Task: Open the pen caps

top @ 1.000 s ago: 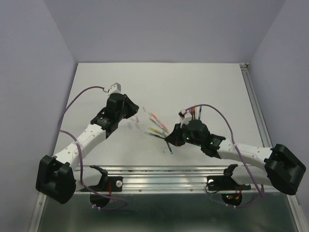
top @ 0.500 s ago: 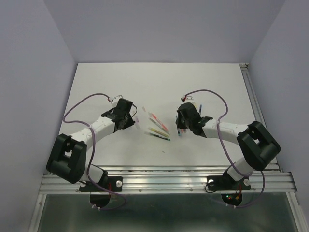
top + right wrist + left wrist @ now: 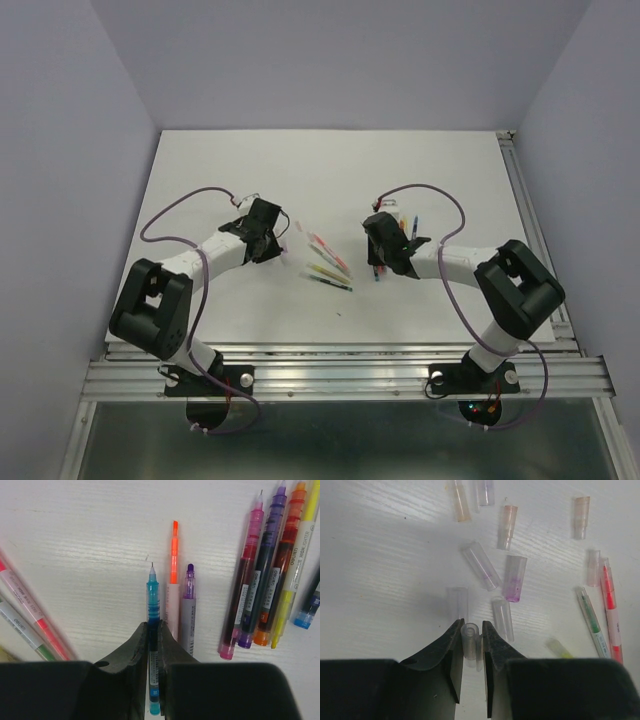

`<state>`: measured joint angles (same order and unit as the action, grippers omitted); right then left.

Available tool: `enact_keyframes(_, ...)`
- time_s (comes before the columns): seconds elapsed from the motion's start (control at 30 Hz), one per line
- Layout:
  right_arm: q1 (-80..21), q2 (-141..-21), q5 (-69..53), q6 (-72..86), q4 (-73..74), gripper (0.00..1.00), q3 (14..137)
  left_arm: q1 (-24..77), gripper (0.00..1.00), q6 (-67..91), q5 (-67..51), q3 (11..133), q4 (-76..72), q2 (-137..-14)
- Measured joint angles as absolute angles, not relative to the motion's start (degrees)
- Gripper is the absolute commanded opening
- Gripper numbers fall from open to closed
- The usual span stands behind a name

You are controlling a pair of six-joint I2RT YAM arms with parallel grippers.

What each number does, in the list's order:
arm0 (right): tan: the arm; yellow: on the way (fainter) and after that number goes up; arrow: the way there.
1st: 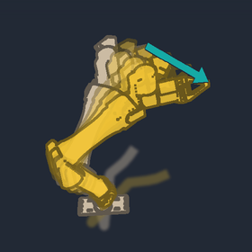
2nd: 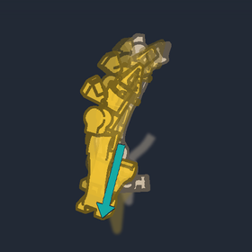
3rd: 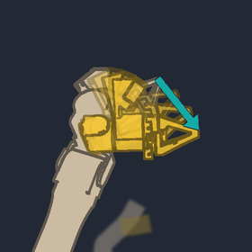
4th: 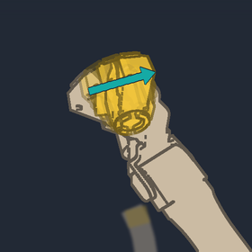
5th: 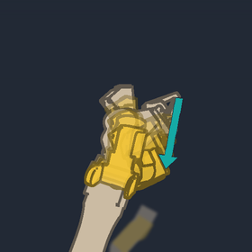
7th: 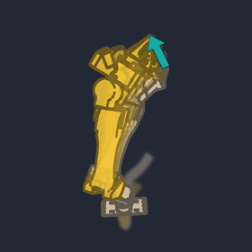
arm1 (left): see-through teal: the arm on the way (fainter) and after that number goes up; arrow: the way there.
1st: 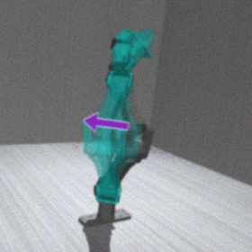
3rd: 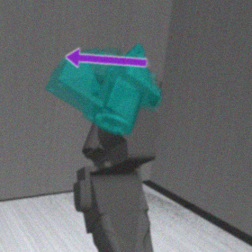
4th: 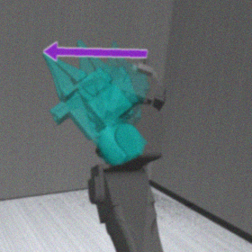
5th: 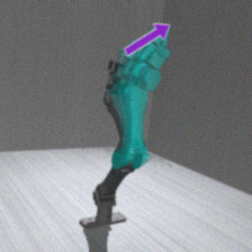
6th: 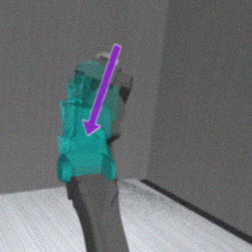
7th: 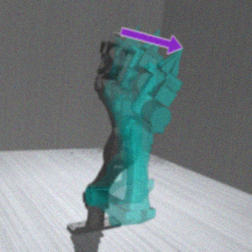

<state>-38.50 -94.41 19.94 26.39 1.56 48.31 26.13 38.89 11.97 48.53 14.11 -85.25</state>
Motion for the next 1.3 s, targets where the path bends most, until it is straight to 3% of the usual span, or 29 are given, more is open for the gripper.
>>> enact_keyframes(0.03, -38.3, -94.8, 20.3, 26.4, 1.8, 0.07, 48.3, 26.2, 0.15, 38.8, 11.9, 48.7, 14.0, -85.5)
enact_keyframes(0.2, -38.3, -95.9, 21.3, 26.6, 3.3, 0.29, 49.4, 26.2, 0.21, 38.2, 11.4, 50.2, 14.0, -87.2)
enact_keyframes(0.27, -38.3, -95.9, 21.6, 26.3, 3.7, 0.31, 49.8, 26.2, 0.22, 38.1, 11.2, 50.6, 14.0, -87.6)
enact_keyframes(0.33, -38.3, -95.9, 21.9, 26.1, 4.2, 0.33, 50.2, 26.2, 0.33, 38.0, 11.1, 51.2, 14.1, -88.1)
enact_keyframes(0.53, -38.3, -95.2, 22.0, 25.1, 5.6, 0.43, 50.9, 26.2, 0.33, 37.9, 11.0, 51.9, 14.4, -89.3)
enact_keyframes(0.67, -38.3, -92.9, 21.6, 24.3, 6.0, 0.59, 50.9, 26.2, 0.34, 37.9, 10.9, 52.3, 14.8, -89.4)
enact_keyframes(0.77, -38.3, -90.1, 19.4, 22.5, 5.7, 0.69, 50.9, 26.2, 0.47, 37.8, 10.6, 53.1, 15.0, -89.6)
enact_keyframes(0.8, -38.3, -89.4, 18.1, 21.8, 5.3, 0.72, 50.9, 26.2, 0.62, 37.7, 10.5, 53.4, 15.1, -89.6)
enact_keyframes(0.83, -38.3, -89.0, 16.8, 20.8, 5.0, 0.76, 50.9, 26.2, 0.7, 37.5, 10.4, 53.6, 15.1, -89.6)
enact_keyframes(0.9, -38.3, -88.5, 13.6, 18.8, 4.1, 1.0, 50.9, 26.4, 0.85, 37.3, 9.9, 54.2, 15.3, -89.6)
enact_keyframes(1.03, -38.3, -88.7, 7.9, 15.3, 3.4, 1.0, 51.0, 27.4, 0.99, 36.7, 8.7, 54.5, 15.3, -88.2)
enact_keyframes(1.3, -38.3, -96.0, 3.0, 11.4, 3.4, 1.0, 58.9, 29.3, 0.99, 36.2, 7.6, 54.4, 14.6, -76.0)
